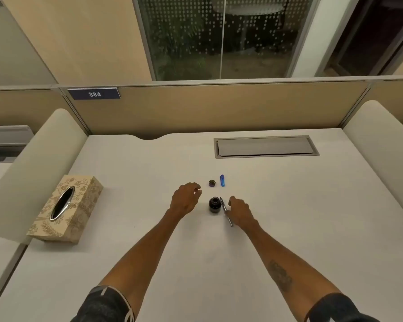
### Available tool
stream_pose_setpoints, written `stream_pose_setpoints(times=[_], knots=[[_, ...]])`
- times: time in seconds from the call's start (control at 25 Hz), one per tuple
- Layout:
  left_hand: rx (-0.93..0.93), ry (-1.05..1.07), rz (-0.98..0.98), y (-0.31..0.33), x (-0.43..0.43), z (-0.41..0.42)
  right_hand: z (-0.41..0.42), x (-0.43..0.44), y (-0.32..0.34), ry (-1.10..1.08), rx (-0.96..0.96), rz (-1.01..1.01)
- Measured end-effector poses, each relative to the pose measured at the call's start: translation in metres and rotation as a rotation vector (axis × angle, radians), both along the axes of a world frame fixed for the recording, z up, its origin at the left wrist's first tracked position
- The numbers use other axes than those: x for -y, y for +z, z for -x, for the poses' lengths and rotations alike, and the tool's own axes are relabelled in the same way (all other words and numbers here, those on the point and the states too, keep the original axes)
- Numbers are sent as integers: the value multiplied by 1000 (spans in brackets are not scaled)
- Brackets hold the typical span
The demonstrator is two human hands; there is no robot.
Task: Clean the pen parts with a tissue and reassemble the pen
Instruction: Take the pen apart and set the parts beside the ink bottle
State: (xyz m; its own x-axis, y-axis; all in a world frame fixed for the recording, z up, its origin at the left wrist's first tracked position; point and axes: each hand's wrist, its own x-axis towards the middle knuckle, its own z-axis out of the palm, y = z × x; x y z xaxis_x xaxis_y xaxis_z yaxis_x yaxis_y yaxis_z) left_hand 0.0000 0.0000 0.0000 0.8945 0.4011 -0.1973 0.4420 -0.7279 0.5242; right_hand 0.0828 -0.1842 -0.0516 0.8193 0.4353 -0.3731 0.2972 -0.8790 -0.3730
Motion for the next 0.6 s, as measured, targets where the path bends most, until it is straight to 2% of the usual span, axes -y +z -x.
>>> stream_pose_setpoints(times=[0.2,0.36,0.48,0.6], knots=[[44,99,112,10,1,0,14,5,-12,-49,5,-37],[73,143,204,20,3,-8,-2,2,2,-157,14,-110],[140,137,248,28,5,-18,-16,-8,25,-274,7,-271],[197,120,307,38,7,-28,-24,-19,55,-394,-109,-526]])
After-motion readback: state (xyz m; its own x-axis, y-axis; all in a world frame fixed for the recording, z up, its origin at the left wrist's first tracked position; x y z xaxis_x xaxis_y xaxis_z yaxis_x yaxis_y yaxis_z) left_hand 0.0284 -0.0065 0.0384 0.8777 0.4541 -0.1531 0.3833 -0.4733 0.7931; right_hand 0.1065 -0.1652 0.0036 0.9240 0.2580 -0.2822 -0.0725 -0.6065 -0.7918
